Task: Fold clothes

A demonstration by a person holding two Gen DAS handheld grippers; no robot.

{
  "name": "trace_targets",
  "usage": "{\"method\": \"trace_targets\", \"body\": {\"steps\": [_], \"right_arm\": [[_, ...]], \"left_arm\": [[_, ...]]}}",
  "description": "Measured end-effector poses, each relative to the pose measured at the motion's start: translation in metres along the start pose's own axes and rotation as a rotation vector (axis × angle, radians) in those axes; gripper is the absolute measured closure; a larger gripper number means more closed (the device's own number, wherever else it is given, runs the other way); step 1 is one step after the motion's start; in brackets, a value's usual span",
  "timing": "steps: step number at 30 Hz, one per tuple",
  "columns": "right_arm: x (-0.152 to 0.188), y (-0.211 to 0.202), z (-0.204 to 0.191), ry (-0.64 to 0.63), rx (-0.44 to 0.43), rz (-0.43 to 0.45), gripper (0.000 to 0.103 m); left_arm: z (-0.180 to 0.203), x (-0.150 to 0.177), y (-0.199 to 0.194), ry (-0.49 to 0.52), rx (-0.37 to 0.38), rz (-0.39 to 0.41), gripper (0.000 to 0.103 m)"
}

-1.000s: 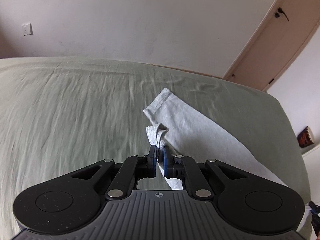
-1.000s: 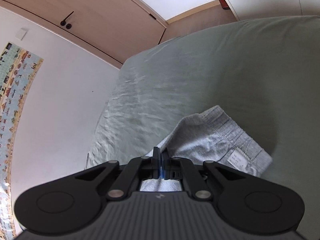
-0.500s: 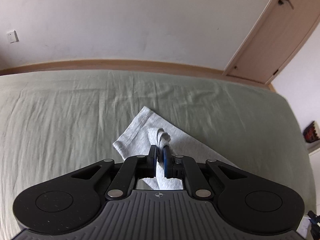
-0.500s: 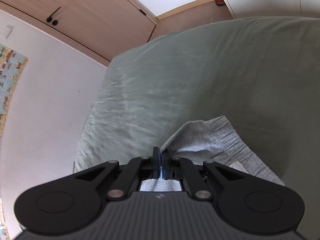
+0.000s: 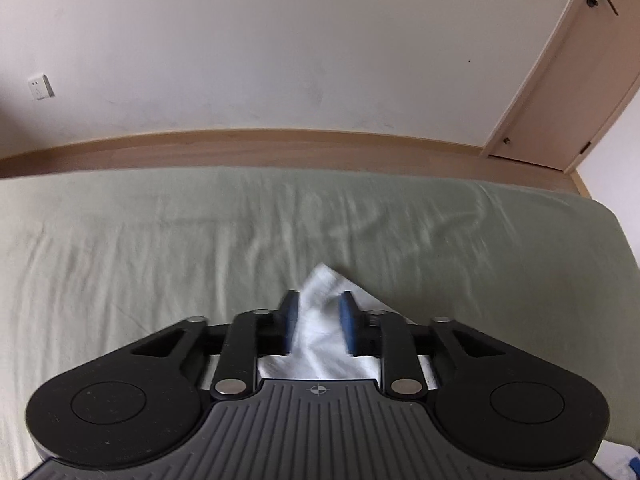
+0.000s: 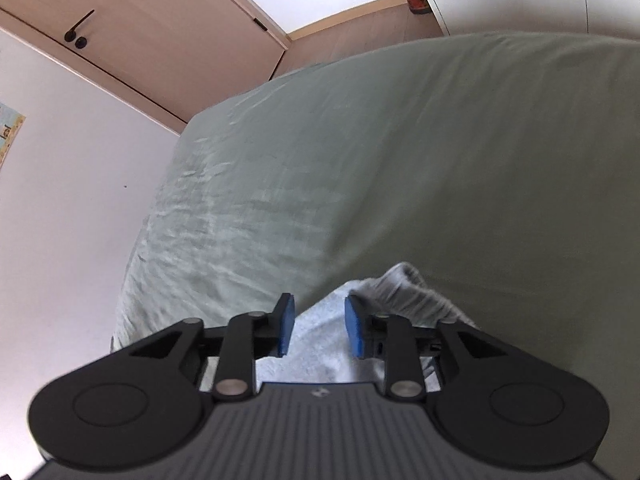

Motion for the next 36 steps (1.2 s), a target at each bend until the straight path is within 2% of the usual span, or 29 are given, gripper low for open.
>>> {"method": "trace_targets", "body": {"steps": [2,3,5,7,11,14,19,24,25,27,29,33,36], "right_arm": [[0.005,-0.003,-0.012,-0.067,-0.016,-0.008,0.059],[0.011,-0.004,-0.023,-0.129,-0.041,-0.028,0.056],[0.025,-0.006,-0.044,-0.234,-0.083,-0.067,0.053],[0.040,-0.007,-0.060,-0.305,-0.110,-0.096,0.053],[0.055,-0.009,-0.067,-0.305,-0.158,-0.139,0.053],[0.058,-0.010,-0.069,-0.356,-0.158,-0.161,0.053],[0.057,-0.009,-0.062,-0.336,-0.140,-0.170,0.053],[0.065,0.001,-0.058,-0.338,-0.129,-0.195,0.053],[0.066,0.002,-0.057,-0.337,-0.128,-0.197,0.053],[0.066,-0.001,-0.051,-0.332,-0.123,-0.196,0.053],[0.064,-0.002,-0.049,-0.331,-0.118,-0.195,0.053],[0.063,-0.002,-0.044,-0.328,-0.109,-0.195,0.053],[0.063,0.000,-0.042,-0.324,-0.107,-0.197,0.053]], "left_arm": [[-0.013,0.002,-0.002,0.039,0.002,0.003,0.065],[-0.016,0.006,-0.001,0.063,0.010,-0.006,0.062],[-0.021,0.012,0.001,0.098,0.033,-0.026,0.062],[-0.023,0.018,0.006,0.152,0.097,-0.030,0.062],[-0.020,0.017,0.006,0.310,0.213,-0.014,0.058],[-0.024,0.013,0.005,0.369,0.300,-0.023,0.058],[0.000,0.016,-0.005,0.489,0.333,0.061,0.058],[0.018,0.023,0.009,0.501,0.338,0.008,0.058],[0.019,0.025,0.012,0.499,0.329,-0.001,0.059],[0.020,0.027,0.015,0.502,0.315,0.006,0.082],[0.021,0.027,0.015,0.516,0.306,0.037,0.098],[0.029,0.025,0.009,0.568,0.289,0.098,0.100],[0.030,0.017,0.000,0.549,0.280,0.138,0.100]]}}
Point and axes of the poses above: each gripper's, at about its wrist camera, not at the fingertips, and y roughly the way its jaws point, z to its right, x to its underside, the point moved 4 cm from there along y, roughly the way its jaws point, and after that the axes turned 4 degrees about y, right-handed, at the moved point
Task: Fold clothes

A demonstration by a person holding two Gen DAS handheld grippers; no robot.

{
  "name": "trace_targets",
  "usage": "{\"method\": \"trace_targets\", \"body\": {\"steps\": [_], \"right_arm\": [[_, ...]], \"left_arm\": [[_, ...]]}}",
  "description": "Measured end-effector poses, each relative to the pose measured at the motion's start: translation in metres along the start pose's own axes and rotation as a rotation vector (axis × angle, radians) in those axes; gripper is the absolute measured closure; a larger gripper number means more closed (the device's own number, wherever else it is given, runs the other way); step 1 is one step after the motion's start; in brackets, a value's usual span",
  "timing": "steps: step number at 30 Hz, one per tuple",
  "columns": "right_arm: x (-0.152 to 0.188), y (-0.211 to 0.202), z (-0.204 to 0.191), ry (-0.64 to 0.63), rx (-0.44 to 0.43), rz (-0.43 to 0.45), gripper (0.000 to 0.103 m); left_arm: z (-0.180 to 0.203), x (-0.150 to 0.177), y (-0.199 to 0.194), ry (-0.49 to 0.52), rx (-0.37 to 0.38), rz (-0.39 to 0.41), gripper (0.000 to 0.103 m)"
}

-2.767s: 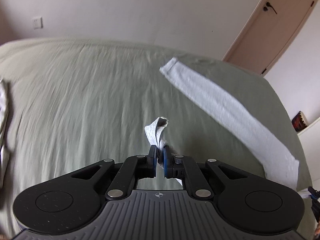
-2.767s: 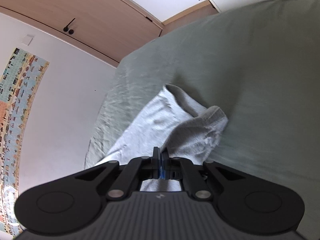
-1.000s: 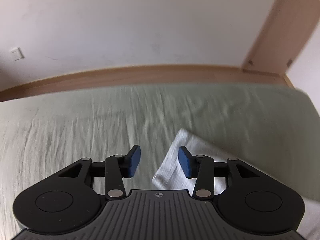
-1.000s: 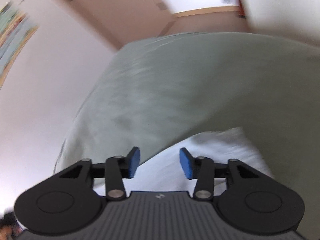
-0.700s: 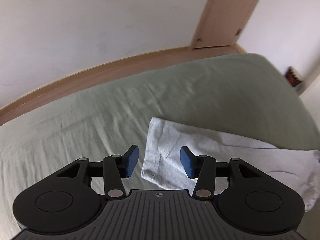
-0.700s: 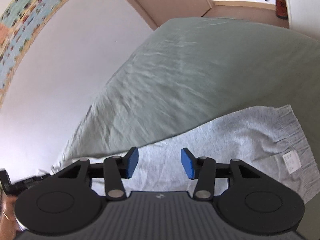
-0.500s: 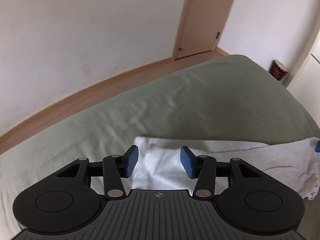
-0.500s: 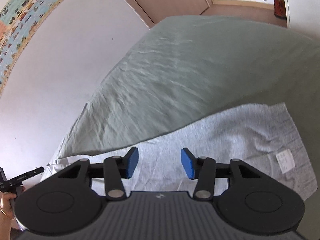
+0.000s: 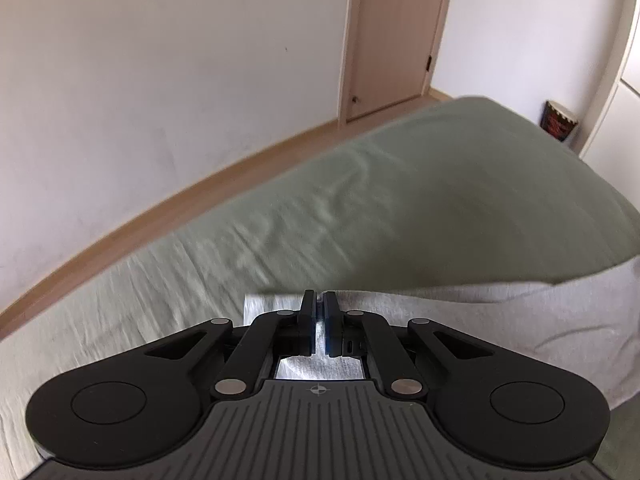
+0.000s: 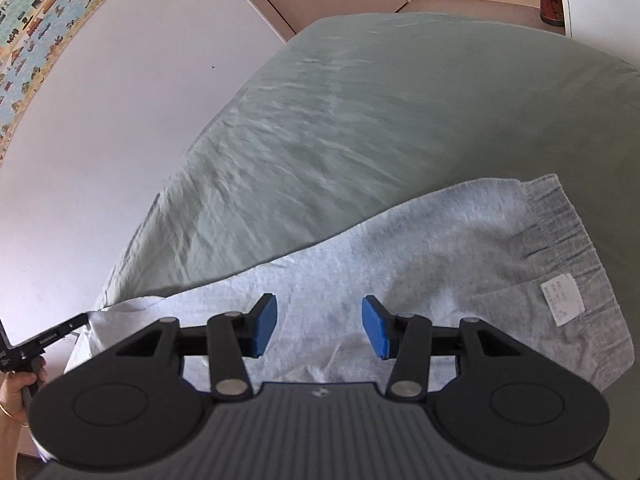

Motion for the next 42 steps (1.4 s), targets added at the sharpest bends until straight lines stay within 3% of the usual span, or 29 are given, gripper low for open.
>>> {"method": "trace_targets", "body": {"steps": [4,10,13,17,21,27,32,34,35,37,42], "right_arm": [[0.002,0.001,0.000,-0.004,-0.003,-0.005,0.053],[0.006,0.004,0.001,0.005,-0.005,-0.012,0.053],[0.010,0.003,0.000,-0.002,-0.001,-0.018,0.053],[0.013,-0.003,0.000,0.001,-0.011,-0.019,0.053],[0.018,-0.006,-0.001,-0.003,-0.024,-0.021,0.053],[0.030,-0.004,-0.005,0.009,-0.057,-0.032,0.053],[0.037,-0.005,-0.009,0.008,-0.056,-0.040,0.053],[0.038,-0.010,-0.009,0.002,-0.054,-0.037,0.053],[0.037,-0.013,-0.009,0.000,-0.052,-0.035,0.053],[0.036,-0.018,-0.006,-0.001,-0.045,-0.029,0.053],[0.035,-0.020,0.002,0.017,-0.036,-0.026,0.053]], "left_arm": [[-0.007,-0.007,-0.002,-0.033,-0.008,0.013,0.100],[-0.005,0.005,0.022,-0.015,-0.084,-0.080,0.100],[-0.008,0.008,0.034,-0.060,-0.089,-0.103,0.095],[-0.022,0.007,0.024,-0.137,-0.107,-0.073,0.064],[-0.034,0.008,-0.007,-0.155,-0.094,-0.038,0.058],[-0.019,0.032,-0.028,-0.150,-0.003,-0.072,0.059],[-0.006,0.038,-0.011,-0.193,0.027,-0.118,0.059],[-0.004,0.035,-0.003,-0.202,0.013,-0.132,0.068],[-0.003,0.034,0.000,-0.201,0.005,-0.139,0.078],[0.004,0.027,0.005,-0.186,-0.019,-0.155,0.086],[0.039,0.007,0.007,-0.112,-0.021,-0.155,0.087]]}}
Point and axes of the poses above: each gripper's, at about its wrist camera, not at the fingertips, and y roughly the way its jaws point, z to its right, x to its underside, the point moved 4 cm from there along y, roughly the way its jaws point, and after that the axes turned 4 degrees about y, right-handed, at the moved point
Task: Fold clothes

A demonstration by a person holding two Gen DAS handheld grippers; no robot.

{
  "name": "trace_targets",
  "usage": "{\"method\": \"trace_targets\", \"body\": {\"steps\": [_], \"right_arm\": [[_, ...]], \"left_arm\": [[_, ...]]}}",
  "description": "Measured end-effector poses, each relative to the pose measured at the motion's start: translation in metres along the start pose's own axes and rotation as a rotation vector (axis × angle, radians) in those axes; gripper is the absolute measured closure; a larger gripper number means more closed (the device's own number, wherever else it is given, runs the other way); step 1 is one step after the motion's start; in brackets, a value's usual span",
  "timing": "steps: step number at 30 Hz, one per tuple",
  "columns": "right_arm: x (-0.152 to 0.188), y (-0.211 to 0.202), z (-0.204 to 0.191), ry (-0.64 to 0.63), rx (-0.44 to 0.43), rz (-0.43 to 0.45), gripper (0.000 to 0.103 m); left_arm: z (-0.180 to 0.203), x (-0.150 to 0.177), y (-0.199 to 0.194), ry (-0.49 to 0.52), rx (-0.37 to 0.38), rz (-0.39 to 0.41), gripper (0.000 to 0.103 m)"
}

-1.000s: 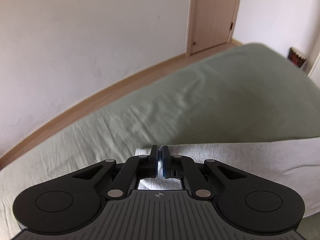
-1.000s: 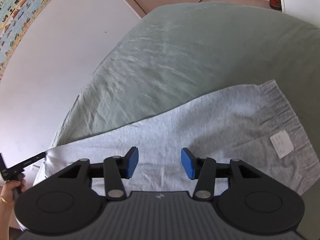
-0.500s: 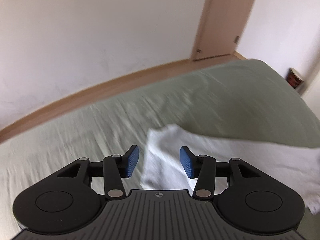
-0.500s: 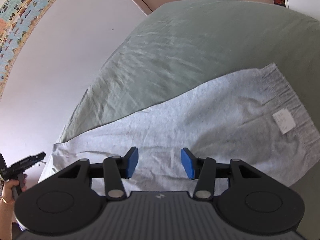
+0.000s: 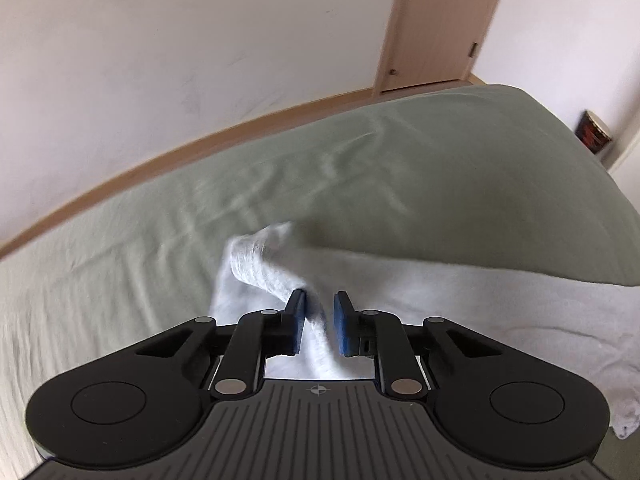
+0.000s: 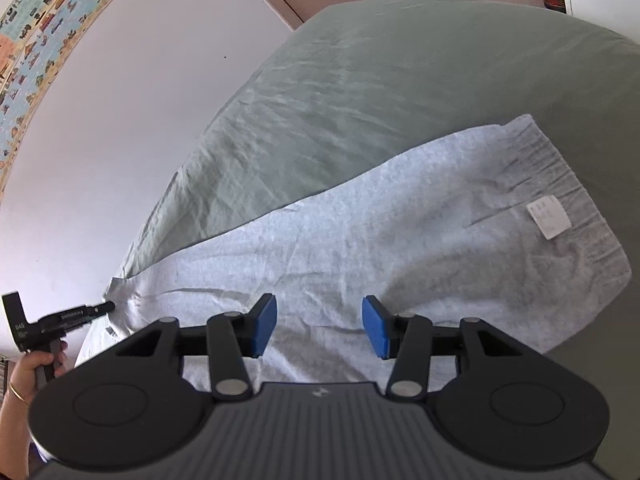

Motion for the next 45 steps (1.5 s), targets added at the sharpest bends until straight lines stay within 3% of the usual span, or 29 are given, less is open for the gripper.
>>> {"method": "trace_targets", "body": {"steps": [6,10,15,20,29,37,45], "right_arm": [[0.006,0.004,0.002,0.012,-0.013,-0.009,0.053],[0.006,0.001,0.001,-0.001,-0.012,-0.014,0.053],[0.003,-0.001,0.003,0.005,-0.015,-0.003,0.053],[0.005,0.003,0.001,0.007,-0.023,-0.009,0.053],[0.008,-0.003,-0.013,-0.047,-0.039,-0.030,0.053],[0.022,-0.011,-0.053,-0.172,-0.108,-0.052,0.052],[0.039,-0.021,-0.100,-0.324,-0.180,-0.065,0.052]], "left_arm": [[0.038,0.002,0.021,0.045,0.087,-0.067,0.087],[0.038,0.006,0.014,0.036,0.134,-0.052,0.084],[-0.006,-0.008,-0.014,-0.032,0.100,0.023,0.068],[-0.024,-0.008,0.001,-0.077,0.068,-0.026,0.067],[0.001,-0.009,0.019,-0.013,0.098,-0.024,0.067],[0.017,-0.007,0.025,0.031,0.065,-0.028,0.068],[0.010,-0.010,0.019,0.048,0.048,-0.004,0.067]]}}
Point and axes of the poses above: each gripper's, at about its wrist camera, not at the fingertips, and y roughly the way its jaws point, z to its right, x to its underside, the point moved 4 cm from there along y, roughly the way its jaws point, and after that the axes turned 4 degrees about y, right-handed, at the moved point
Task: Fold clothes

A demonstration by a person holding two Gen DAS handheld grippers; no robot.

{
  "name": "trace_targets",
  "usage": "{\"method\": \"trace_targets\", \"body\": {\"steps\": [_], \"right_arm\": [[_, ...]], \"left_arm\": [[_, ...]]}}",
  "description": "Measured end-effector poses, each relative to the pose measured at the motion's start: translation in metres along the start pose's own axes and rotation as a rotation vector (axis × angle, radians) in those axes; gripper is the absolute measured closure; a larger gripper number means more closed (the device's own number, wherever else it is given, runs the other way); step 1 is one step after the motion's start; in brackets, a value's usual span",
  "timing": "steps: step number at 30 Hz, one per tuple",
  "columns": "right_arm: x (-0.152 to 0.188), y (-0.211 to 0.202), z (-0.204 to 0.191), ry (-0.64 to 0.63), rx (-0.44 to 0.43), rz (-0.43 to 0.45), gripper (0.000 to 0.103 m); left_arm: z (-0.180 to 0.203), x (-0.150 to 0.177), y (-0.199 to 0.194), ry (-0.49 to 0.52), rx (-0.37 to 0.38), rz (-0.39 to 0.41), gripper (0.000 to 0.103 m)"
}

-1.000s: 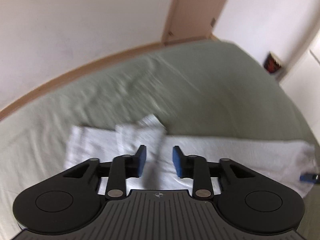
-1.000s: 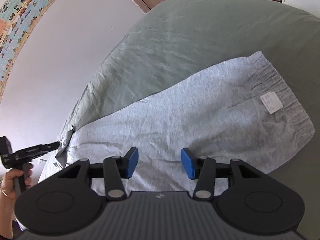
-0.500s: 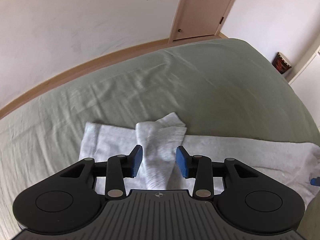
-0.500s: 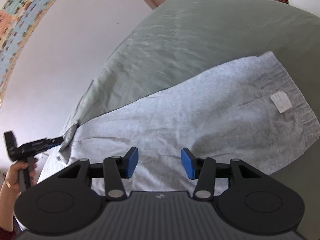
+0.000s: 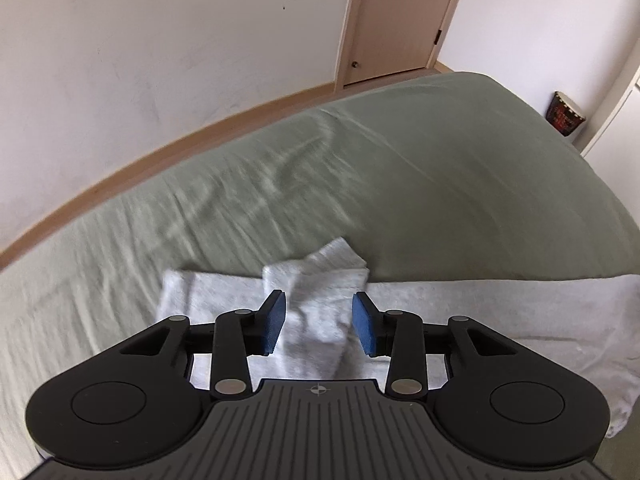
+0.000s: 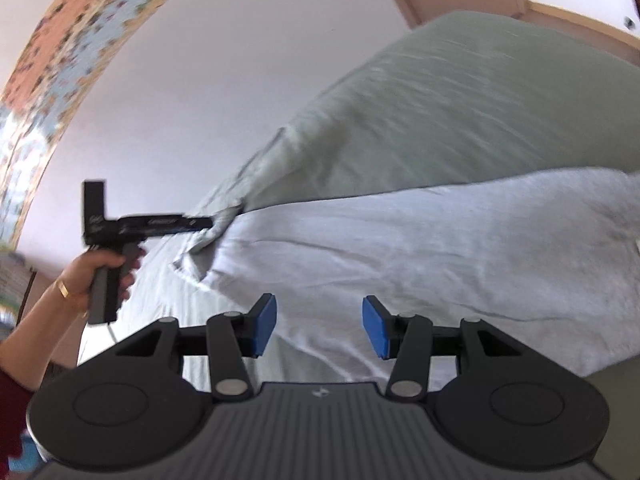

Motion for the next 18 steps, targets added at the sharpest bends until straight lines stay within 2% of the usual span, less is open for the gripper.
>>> {"method": "trace_targets", "body": {"steps": [5,10,16,17,18], "right_arm": [[0.001,0.007,-0.027,-0.072,-0.027,-0.024,0.052],[0.001,0.021,-0.057,-0.165,0.003,-0.048,0.052],[0.009,0.028,-0.085,-0.214,-0.027,-0.060,0.051],[0.009,0.029,-0.086,-0.215,-0.029,-0.061,0.051],[0.011,0.030,-0.088,-0.212,-0.031,-0.061,0.051]], "left_arm": [[-0.005,0.003,0.002,0.004,0.003,-0.014,0.068],[-0.005,0.005,0.010,0.000,0.011,-0.027,0.068],[-0.008,0.006,0.015,-0.014,0.018,-0.028,0.068],[-0.008,0.006,0.015,-0.016,0.018,-0.025,0.068],[-0.009,0.005,0.015,-0.018,0.016,-0.021,0.074]]}}
Point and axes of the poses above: each gripper's, at about its wrist camera, not at the fingertips, and y roughly the way its jaws point, z to its right, x to its underside, the point moved 4 cm from there along y, roughly the way its jaws point, and after that the axes turned 4 degrees about y, right-handed, at the moved point
